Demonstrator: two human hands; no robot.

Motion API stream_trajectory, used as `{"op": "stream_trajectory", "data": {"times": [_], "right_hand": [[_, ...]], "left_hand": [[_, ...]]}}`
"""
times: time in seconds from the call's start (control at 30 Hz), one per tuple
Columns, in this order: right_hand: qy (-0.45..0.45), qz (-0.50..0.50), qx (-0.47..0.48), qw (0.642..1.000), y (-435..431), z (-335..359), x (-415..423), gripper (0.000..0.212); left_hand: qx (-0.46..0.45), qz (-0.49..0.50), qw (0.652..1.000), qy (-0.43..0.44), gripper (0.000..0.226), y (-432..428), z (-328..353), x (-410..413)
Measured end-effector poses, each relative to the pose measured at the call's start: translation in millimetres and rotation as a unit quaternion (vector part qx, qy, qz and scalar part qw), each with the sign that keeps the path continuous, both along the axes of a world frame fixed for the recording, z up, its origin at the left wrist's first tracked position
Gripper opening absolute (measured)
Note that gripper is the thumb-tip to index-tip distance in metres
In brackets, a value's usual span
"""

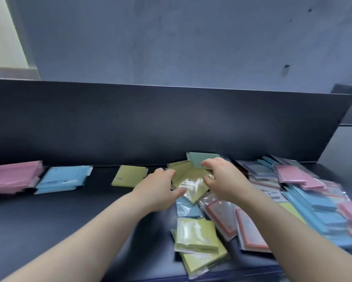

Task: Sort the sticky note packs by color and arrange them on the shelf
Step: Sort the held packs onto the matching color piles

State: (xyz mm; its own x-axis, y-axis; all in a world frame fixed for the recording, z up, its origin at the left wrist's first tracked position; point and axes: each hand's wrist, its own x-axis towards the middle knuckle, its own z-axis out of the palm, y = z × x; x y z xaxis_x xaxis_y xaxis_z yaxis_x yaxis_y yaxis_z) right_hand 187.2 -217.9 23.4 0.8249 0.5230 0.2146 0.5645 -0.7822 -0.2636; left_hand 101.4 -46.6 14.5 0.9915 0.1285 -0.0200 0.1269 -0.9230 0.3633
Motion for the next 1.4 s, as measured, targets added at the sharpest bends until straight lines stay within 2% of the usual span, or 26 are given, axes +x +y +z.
{"op": "stream_trajectory", "data": {"times": [0.17,0.3,0.43,0.5,0.6,0.7,0.8,1.0,1.07,1.17,1.4], "right_hand": [[0.012,0.000,-0.025,1.000,-15,4,35,0.049],[0.035,-0.004,-0.046,0.998,-11,-2,58,0.059],[0.060,0.002,-0.016,0.998,-9,-26,69,0.064],[0.031,0.000,0.020,0.999,-8,-34,70,0.062],[-0.024,-0.005,0.064,0.998,-7,-33,69,0.055],[-0.073,0.017,0.111,0.991,-3,-24,62,0.048],[-0.111,0.070,0.138,0.982,5,-15,47,0.045],[-0.179,0.157,0.155,0.959,45,4,6,0.032],[-0.198,0.172,0.152,0.953,66,4,-7,0.035],[-0.212,0.195,0.150,0.946,103,1,-25,0.042],[-0.235,0.234,0.130,0.934,209,-1,-77,0.045]], "left_hand": [[0.046,0.070,0.995,0.054,0.077,-29,-12,20],[0.037,0.119,0.991,0.055,0.084,-35,-19,28],[-0.034,0.159,0.987,0.012,0.086,-30,-21,29],[-0.115,0.168,0.979,-0.017,0.066,-26,-20,27],[-0.262,0.188,0.945,-0.056,0.025,-19,-16,22],[-0.404,0.215,0.885,-0.087,0.012,-9,-8,10],[-0.479,0.234,0.839,-0.113,0.008,6,-2,-7],[-0.517,0.270,0.785,-0.208,0.009,54,0,-48],[-0.531,0.281,0.766,-0.229,0.005,72,1,-61],[-0.551,0.289,0.741,-0.253,0.013,106,-1,-81],[-0.540,0.316,0.726,-0.287,0.028,211,-4,-134]]}}
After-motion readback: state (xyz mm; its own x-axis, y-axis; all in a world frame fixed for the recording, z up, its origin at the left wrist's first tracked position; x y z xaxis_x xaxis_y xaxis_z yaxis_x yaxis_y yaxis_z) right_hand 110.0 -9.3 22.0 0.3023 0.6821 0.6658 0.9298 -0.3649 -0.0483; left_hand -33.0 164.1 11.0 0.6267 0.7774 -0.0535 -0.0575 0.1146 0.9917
